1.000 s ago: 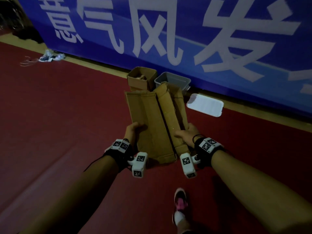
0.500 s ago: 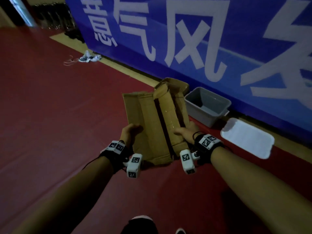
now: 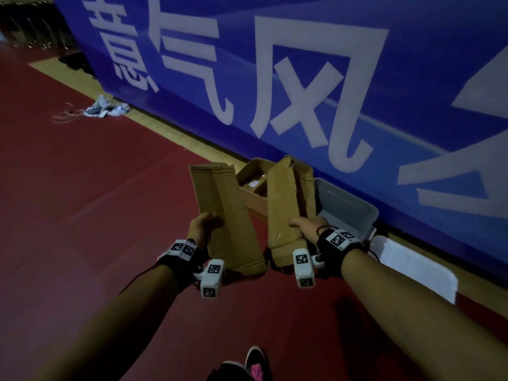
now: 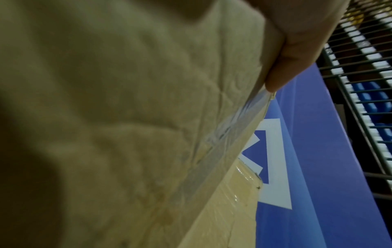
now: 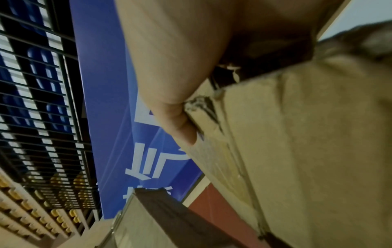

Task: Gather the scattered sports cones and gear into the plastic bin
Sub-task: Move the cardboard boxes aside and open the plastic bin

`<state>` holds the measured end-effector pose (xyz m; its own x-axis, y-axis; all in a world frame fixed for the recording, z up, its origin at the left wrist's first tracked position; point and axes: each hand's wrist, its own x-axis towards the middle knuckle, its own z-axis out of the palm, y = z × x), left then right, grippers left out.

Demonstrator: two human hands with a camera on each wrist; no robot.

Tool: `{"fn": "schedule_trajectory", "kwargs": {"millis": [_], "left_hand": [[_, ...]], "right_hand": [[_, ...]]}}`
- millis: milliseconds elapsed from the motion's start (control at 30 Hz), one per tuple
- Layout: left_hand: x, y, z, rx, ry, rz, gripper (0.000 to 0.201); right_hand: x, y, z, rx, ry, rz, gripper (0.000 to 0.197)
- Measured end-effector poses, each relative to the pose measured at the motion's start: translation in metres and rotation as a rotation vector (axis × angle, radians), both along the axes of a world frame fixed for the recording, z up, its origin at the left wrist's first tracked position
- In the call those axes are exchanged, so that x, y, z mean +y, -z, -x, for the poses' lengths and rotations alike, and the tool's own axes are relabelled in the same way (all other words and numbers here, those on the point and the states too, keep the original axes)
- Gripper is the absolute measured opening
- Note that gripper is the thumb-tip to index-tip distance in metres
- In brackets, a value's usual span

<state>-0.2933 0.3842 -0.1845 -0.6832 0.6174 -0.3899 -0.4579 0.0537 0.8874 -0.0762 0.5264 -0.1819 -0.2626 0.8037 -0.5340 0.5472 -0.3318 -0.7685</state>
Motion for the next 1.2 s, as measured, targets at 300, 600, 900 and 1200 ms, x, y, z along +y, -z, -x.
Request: {"fn": "schedule_trajectory", "kwargs": {"millis": [300,600,900,1200], "left_hand": [[0.193,-0.001,0.114,-0.016,0.147,0.036,0.031],[0.381,0.023,0.236,-0.031,0.186,0.194,0.042],[0.513,0.033,0.338,-0.043,0.253,0.388,0.038],[0.680,0.136,0.408,-0.086,0.813,0.626,0.046]], "right_hand": [[0.172,0.024,0.137,-0.086,-0.083,-0.002,0.076],[0.346,0.056,0.281,-0.085,-0.220,0.036,0.099],[0.479,0.095,0.372,-0.030,-0.123,0.177,0.082],[0.564,0.187,0.413,-0.327,0.140,0.328,0.078]]}}
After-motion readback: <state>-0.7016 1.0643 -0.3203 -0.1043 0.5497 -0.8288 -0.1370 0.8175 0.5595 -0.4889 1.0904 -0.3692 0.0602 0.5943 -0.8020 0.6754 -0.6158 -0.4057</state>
